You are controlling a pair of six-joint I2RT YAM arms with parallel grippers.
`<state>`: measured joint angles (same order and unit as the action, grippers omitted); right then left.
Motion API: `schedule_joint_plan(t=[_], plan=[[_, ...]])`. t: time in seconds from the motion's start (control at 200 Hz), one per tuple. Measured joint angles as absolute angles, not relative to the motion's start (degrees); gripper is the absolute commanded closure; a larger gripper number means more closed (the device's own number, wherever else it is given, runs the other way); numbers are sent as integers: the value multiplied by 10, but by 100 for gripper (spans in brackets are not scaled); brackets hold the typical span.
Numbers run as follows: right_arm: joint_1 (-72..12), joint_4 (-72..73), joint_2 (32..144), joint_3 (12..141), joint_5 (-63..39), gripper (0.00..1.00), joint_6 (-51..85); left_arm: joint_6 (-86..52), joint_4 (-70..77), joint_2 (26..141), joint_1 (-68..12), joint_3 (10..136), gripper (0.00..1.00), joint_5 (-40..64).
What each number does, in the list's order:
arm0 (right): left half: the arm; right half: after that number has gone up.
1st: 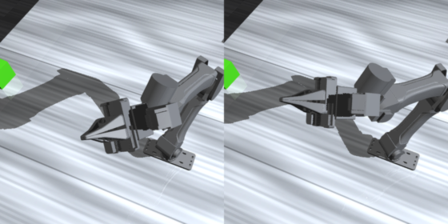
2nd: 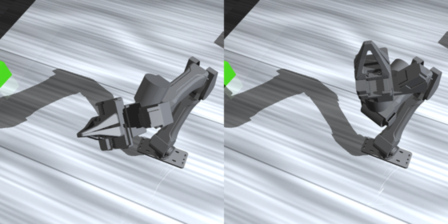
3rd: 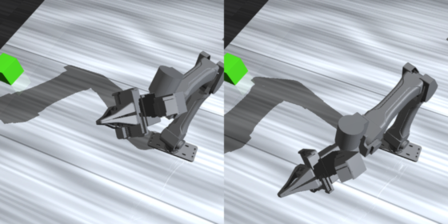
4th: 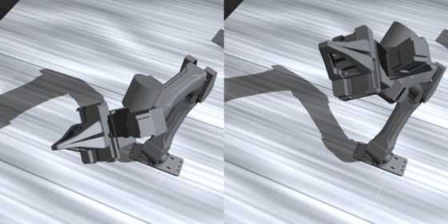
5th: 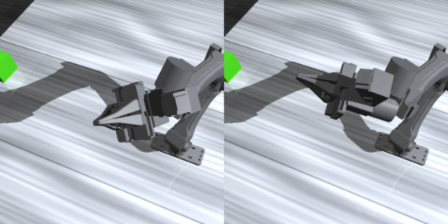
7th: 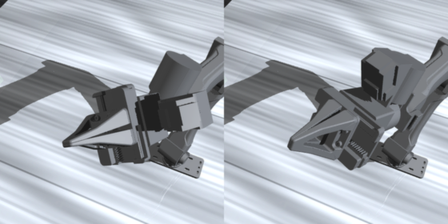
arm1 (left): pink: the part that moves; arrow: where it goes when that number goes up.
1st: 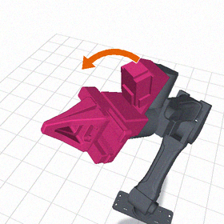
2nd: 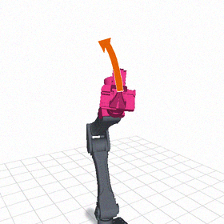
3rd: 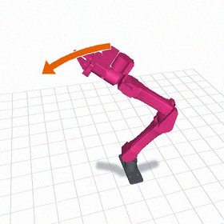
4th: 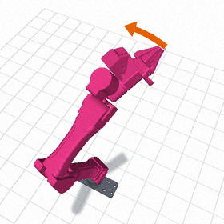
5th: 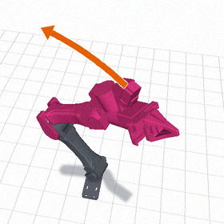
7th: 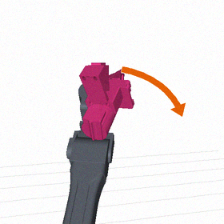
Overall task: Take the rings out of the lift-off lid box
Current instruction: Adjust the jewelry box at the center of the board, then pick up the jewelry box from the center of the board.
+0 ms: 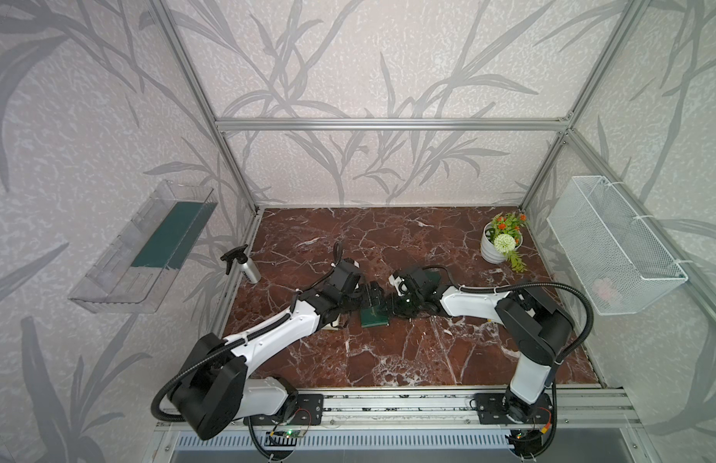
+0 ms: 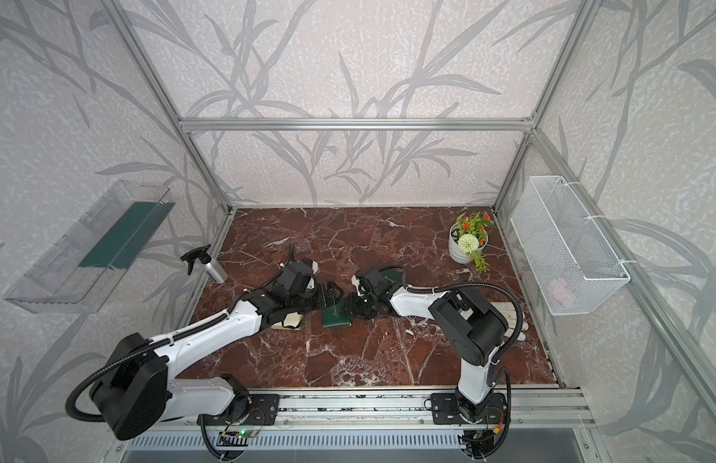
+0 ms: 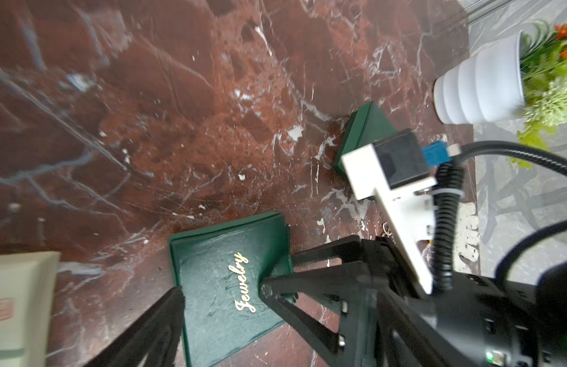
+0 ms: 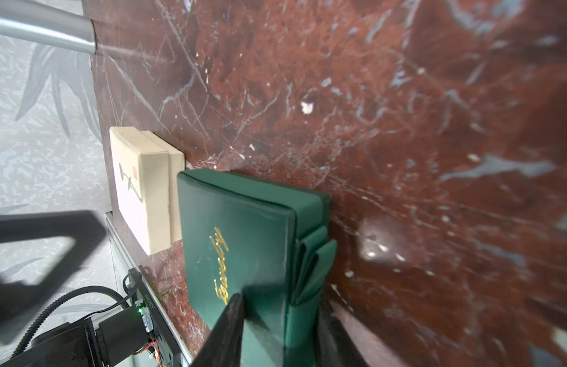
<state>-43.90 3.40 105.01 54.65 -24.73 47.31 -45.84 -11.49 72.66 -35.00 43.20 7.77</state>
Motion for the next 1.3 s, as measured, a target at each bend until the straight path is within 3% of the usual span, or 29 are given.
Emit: schedule_joint_plan(t=[0.16,0.355,0.435,0.6,0.905,1.3], plan=[[-457,52,1061,552,-257,58,490,-445,-154,697,-335,432,8,56],[-461,45,1059,553,-255,29,493,-435,-176,673,-317,430,6,49],[-458,26,1047,553,-245,23,479,-426,-183,668,-316,430,5,49],[-429,-77,992,559,-197,19,408,-404,-201,668,-315,430,3,47],[-380,-280,918,708,-24,16,88,-389,-174,659,-315,430,2,72],[-301,-359,1055,783,10,10,-135,-369,-144,678,-315,430,2,106]])
